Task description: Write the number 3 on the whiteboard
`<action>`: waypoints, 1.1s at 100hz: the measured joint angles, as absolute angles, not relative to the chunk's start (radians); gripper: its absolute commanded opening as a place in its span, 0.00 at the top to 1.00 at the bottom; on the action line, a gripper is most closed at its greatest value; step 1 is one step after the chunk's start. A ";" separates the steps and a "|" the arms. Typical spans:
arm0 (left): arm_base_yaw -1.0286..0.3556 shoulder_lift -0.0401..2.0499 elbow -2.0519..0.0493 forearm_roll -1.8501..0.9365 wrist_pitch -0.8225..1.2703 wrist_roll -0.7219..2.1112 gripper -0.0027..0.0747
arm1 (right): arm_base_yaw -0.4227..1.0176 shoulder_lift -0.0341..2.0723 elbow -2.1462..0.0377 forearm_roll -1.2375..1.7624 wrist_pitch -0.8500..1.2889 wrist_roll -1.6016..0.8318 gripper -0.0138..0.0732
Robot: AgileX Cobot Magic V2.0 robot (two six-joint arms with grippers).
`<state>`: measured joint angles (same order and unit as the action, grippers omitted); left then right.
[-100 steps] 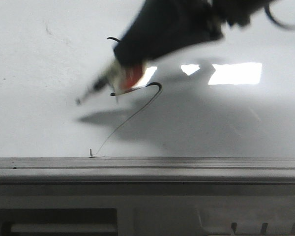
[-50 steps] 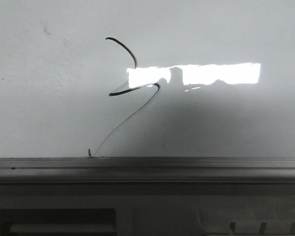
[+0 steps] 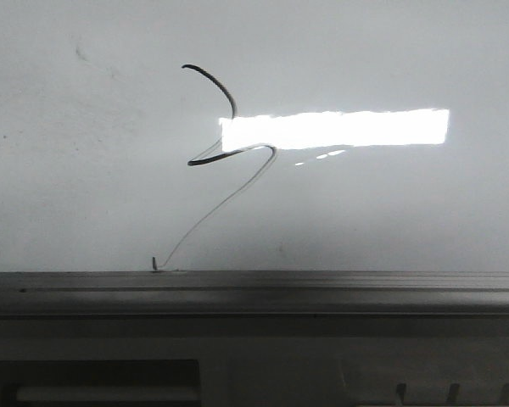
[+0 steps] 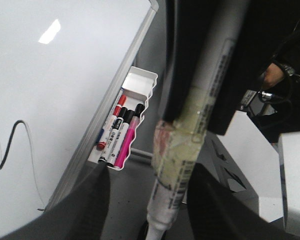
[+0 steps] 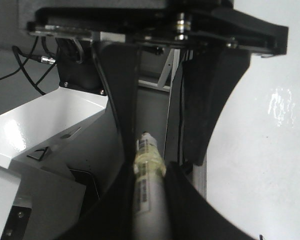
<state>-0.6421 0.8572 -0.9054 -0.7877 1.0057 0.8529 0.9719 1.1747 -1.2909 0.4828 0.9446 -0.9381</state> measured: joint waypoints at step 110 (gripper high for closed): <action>-0.642 0.816 -0.575 -0.750 0.333 0.500 0.99 | 0.566 0.878 -1.218 0.361 0.907 -0.583 0.91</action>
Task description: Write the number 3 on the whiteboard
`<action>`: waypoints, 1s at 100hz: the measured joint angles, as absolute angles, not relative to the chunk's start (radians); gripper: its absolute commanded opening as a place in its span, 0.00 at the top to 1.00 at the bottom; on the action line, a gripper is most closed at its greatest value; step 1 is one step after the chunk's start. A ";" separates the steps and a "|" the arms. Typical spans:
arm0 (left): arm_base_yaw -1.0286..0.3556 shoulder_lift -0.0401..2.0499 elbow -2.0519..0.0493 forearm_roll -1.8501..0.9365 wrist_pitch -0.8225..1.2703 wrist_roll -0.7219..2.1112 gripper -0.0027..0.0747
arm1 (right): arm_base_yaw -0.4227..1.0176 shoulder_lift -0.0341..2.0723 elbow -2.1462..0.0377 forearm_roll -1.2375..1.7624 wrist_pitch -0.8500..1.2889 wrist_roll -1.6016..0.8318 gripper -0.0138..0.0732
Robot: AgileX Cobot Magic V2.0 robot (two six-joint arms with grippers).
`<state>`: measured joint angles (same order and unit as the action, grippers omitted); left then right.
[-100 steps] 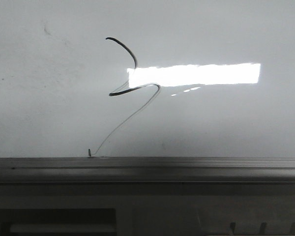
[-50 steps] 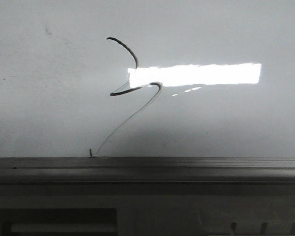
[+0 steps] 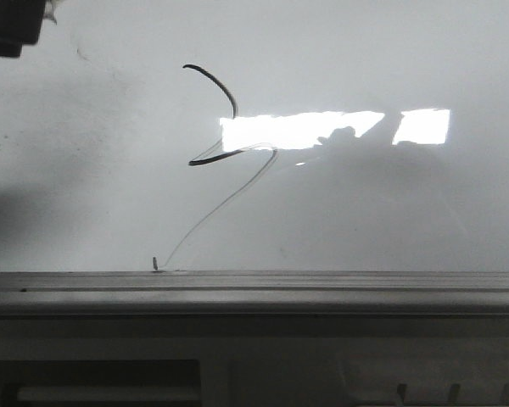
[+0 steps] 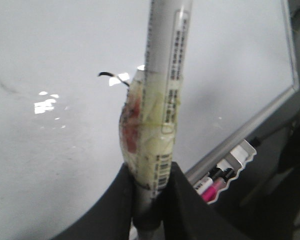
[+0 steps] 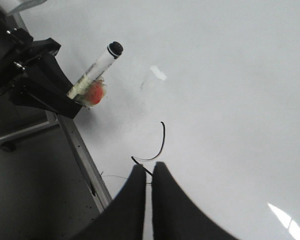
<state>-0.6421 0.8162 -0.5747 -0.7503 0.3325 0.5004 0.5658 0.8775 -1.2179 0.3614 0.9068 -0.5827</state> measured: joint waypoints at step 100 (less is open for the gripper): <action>-0.646 1.071 -0.549 -0.785 0.025 0.496 0.37 | 0.556 0.800 -1.025 0.466 0.843 -0.566 0.91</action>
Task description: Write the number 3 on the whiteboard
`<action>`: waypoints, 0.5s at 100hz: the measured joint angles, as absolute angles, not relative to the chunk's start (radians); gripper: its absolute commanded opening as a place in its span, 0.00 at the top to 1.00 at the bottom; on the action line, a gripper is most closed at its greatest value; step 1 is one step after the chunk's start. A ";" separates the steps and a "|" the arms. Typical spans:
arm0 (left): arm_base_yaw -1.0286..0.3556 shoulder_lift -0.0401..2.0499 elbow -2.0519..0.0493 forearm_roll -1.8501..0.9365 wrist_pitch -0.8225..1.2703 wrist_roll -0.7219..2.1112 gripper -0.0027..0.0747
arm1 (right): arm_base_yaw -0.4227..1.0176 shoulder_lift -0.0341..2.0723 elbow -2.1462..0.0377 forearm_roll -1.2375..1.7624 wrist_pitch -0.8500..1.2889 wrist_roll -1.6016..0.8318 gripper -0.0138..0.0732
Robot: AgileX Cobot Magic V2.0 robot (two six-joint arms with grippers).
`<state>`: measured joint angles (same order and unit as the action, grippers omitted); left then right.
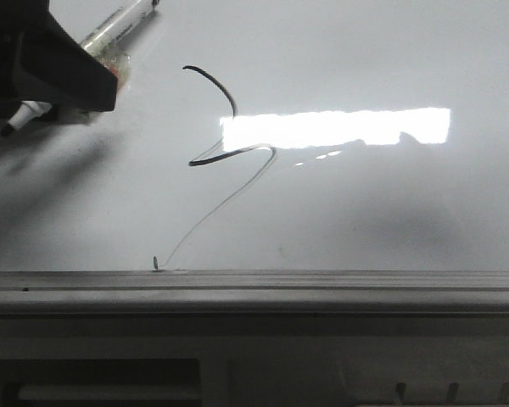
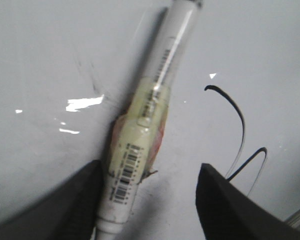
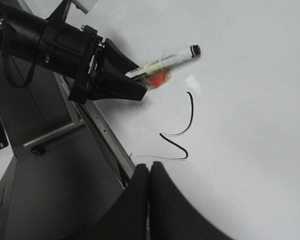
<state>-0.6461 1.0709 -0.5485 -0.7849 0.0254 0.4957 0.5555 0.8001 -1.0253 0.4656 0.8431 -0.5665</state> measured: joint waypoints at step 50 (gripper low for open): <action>-0.642 0.761 -0.554 -0.755 0.027 0.495 0.52 | 0.556 0.619 -0.932 0.322 0.747 -0.528 0.91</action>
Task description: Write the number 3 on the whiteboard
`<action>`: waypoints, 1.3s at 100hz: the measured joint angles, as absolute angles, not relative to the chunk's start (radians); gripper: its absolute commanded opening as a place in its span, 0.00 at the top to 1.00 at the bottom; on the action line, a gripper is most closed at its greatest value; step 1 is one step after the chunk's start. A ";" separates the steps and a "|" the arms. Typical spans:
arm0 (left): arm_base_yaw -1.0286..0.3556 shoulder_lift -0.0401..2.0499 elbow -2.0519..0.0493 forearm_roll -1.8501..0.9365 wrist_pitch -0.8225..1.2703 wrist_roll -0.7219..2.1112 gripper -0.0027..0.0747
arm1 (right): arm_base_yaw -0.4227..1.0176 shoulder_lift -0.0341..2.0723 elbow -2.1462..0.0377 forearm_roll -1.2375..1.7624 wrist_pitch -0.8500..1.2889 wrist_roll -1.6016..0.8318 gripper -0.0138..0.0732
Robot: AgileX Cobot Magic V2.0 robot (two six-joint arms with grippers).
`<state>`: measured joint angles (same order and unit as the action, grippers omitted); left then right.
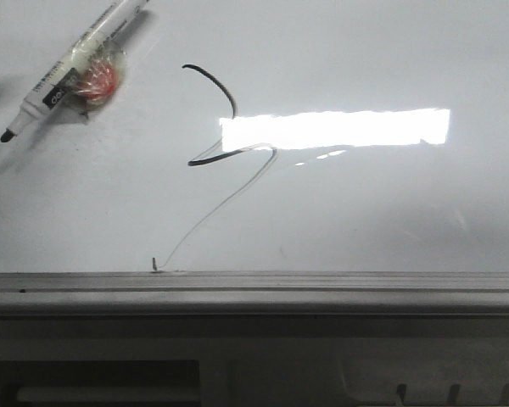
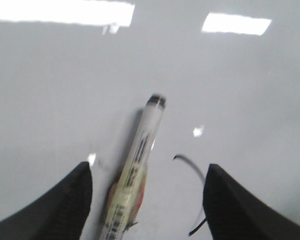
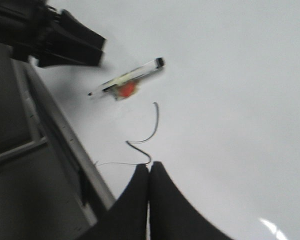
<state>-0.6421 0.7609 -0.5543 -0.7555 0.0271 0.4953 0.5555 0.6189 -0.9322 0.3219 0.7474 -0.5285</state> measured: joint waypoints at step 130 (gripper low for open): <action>-0.625 0.051 -0.338 -0.332 0.411 0.497 0.99 | 0.556 0.217 -0.398 0.133 0.488 -0.479 0.91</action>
<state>-0.6248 0.0515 -0.3384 -0.3324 0.4108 0.4971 0.5555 0.2175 -0.3981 0.1334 0.4877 -0.4793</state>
